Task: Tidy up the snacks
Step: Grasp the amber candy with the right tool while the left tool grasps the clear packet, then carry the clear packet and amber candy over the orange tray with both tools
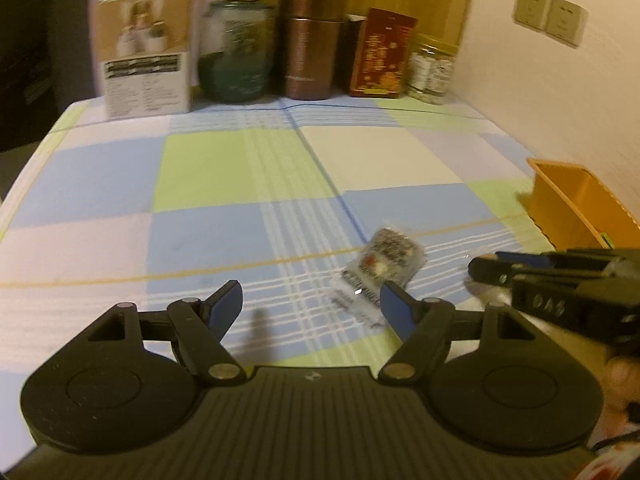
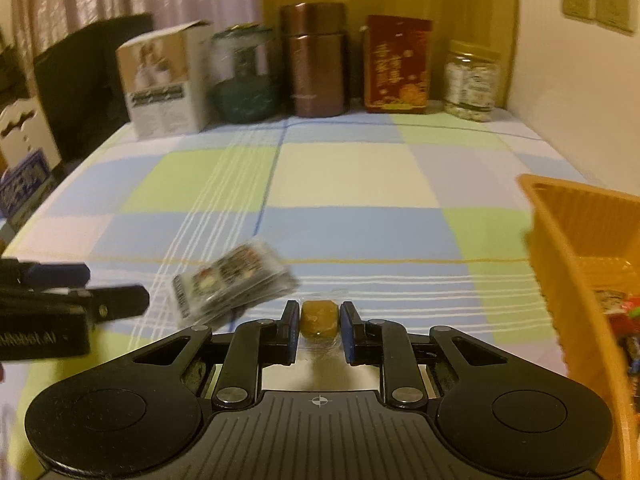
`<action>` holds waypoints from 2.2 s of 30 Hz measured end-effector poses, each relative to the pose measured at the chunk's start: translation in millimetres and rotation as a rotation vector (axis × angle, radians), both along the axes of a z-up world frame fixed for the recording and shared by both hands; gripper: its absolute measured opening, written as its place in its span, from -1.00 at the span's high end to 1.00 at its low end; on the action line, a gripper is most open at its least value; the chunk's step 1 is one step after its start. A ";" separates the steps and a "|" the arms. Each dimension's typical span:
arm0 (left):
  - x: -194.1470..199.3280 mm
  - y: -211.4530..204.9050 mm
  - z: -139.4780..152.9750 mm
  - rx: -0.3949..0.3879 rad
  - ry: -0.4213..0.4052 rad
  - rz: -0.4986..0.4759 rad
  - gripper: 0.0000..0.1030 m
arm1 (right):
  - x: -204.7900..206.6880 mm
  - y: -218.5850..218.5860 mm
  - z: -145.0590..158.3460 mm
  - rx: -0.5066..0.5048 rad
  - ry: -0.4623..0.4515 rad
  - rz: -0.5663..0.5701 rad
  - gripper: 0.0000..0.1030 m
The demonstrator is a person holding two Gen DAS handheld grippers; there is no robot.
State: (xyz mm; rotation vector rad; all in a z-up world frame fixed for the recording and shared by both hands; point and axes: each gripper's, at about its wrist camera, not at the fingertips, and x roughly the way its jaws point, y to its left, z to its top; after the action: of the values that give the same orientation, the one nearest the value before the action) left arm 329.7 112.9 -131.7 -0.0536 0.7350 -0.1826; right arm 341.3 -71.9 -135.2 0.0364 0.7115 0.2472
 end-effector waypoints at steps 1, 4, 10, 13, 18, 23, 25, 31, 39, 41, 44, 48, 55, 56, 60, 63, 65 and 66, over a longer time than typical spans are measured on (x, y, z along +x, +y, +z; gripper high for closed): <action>1.9 -3.3 -1.0 0.006 -0.005 -0.019 -0.42 | -0.7 -4.6 1.5 0.007 0.003 -0.012 0.57; 8.2 -13.6 -4.1 0.020 -0.019 -0.082 -0.42 | -0.5 -17.5 2.5 0.038 0.031 -0.045 0.57; 23.0 -32.4 -12.9 0.066 -0.039 -0.177 -0.41 | 1.8 -24.9 -0.3 0.062 0.065 -0.061 0.57; 30.6 -36.7 -18.2 0.066 -0.028 -0.194 -0.39 | 2.1 -24.8 -2.6 0.069 0.076 -0.058 0.57; 41.0 -39.1 -23.8 0.061 -0.011 -0.201 -0.11 | 4.6 -25.1 -4.1 0.077 0.084 -0.066 0.57; 42.8 -40.8 -25.3 0.048 0.002 -0.210 0.09 | 5.3 -25.6 -4.9 0.085 0.090 -0.071 0.58; 42.0 -41.6 -24.8 0.048 0.013 -0.210 0.15 | 5.9 -25.4 -5.3 0.086 0.094 -0.070 0.58; 35.0 -48.1 -21.5 0.049 0.042 -0.178 0.26 | 5.5 -24.2 -5.9 0.089 0.095 -0.072 0.58; 40.0 -49.2 -25.7 0.044 0.019 -0.146 0.20 | 6.3 -24.1 -7.3 0.094 0.098 -0.075 0.58; 39.7 -50.6 -25.9 0.040 0.017 -0.148 0.20 | 6.6 -23.6 -8.0 0.096 0.100 -0.074 0.58; 38.4 -52.1 -26.0 0.040 0.015 -0.140 0.20 | 7.6 -24.0 -8.9 0.097 0.103 -0.073 0.58; 36.8 -51.4 -25.6 0.037 0.015 -0.125 0.30 | 7.2 -22.8 -8.4 0.092 0.101 -0.070 0.58; 27.3 -42.7 -20.9 0.006 0.040 -0.004 0.33 | 4.6 -20.9 -5.2 0.071 0.076 -0.058 0.58; 25.7 -40.5 -19.8 -0.004 0.048 0.006 0.33 | 4.1 -20.8 -5.2 0.070 0.075 -0.056 0.58; 15.3 -33.8 -14.1 -0.039 0.067 0.037 0.33 | 1.3 -21.8 -3.7 0.071 0.075 -0.046 0.58; 2.2 -30.9 -6.9 -0.063 0.073 0.069 0.33 | -5.1 -22.8 2.4 0.076 0.065 -0.033 0.58; -6.3 -31.7 -1.1 -0.070 0.074 0.085 0.33 | -12.9 -23.8 7.4 0.074 0.056 -0.024 0.58; -10.7 -32.7 2.3 -0.075 0.075 0.089 0.33 | -17.6 -24.6 9.9 0.072 0.053 -0.021 0.58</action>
State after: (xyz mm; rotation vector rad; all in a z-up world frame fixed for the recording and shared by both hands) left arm 319.0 80.2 -129.3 -0.1651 0.7989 -0.1232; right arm 323.7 -96.4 -125.2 0.1191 0.7542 0.2529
